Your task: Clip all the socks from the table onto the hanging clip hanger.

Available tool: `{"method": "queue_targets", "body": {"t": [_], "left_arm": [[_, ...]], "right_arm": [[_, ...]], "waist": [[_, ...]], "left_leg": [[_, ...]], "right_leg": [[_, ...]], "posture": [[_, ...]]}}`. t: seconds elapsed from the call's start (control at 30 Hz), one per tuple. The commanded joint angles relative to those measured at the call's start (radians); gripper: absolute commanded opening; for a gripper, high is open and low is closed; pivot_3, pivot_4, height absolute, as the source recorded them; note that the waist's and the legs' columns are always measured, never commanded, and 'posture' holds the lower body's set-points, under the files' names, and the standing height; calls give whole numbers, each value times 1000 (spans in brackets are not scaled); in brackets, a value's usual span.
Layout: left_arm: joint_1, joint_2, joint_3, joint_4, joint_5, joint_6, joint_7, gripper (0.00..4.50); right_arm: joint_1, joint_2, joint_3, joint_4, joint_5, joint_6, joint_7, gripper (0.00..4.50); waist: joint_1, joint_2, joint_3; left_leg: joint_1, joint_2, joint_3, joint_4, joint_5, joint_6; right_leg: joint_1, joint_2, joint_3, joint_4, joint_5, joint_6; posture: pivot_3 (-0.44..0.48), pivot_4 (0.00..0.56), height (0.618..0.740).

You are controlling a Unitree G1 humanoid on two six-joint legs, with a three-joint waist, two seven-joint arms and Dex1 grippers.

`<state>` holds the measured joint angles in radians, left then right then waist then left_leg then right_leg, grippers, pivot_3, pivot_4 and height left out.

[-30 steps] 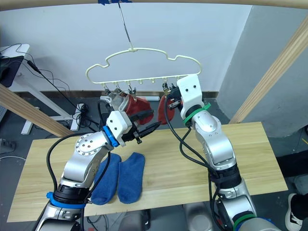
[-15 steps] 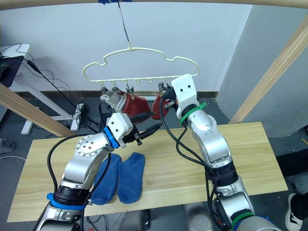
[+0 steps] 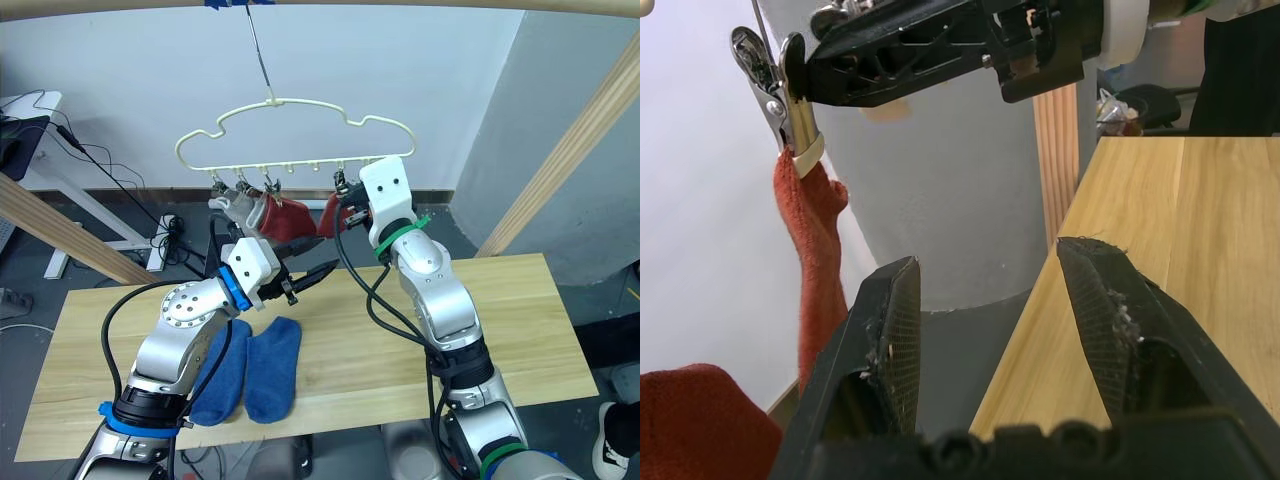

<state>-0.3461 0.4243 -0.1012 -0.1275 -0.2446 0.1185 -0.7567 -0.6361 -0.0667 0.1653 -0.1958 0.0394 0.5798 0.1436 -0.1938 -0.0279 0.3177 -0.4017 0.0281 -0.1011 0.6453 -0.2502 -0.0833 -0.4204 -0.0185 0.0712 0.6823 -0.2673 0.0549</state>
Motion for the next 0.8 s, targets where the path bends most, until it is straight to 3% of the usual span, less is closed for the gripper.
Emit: {"method": "queue_targets", "body": {"t": [0.03,0.8], "left_arm": [[2,-4,-1,-31,1,-26,-5,2415],[8,-3,-7,-33,6,-30,-4,2415]], "right_arm": [[5,2,-19,-60,-7,2,-12,1253],[-41,22,-14,-25,-12,-30,5,1253]], "waist": [[0,0,0],[0,0,0]], "left_leg": [[0,0,0,0,0,0],[0,0,0,0,0,0]], "right_leg": [[0,0,0,0,0,0],[0,0,0,0,0,0]], "posture": [[-248,273,740],[-248,272,740]]}}
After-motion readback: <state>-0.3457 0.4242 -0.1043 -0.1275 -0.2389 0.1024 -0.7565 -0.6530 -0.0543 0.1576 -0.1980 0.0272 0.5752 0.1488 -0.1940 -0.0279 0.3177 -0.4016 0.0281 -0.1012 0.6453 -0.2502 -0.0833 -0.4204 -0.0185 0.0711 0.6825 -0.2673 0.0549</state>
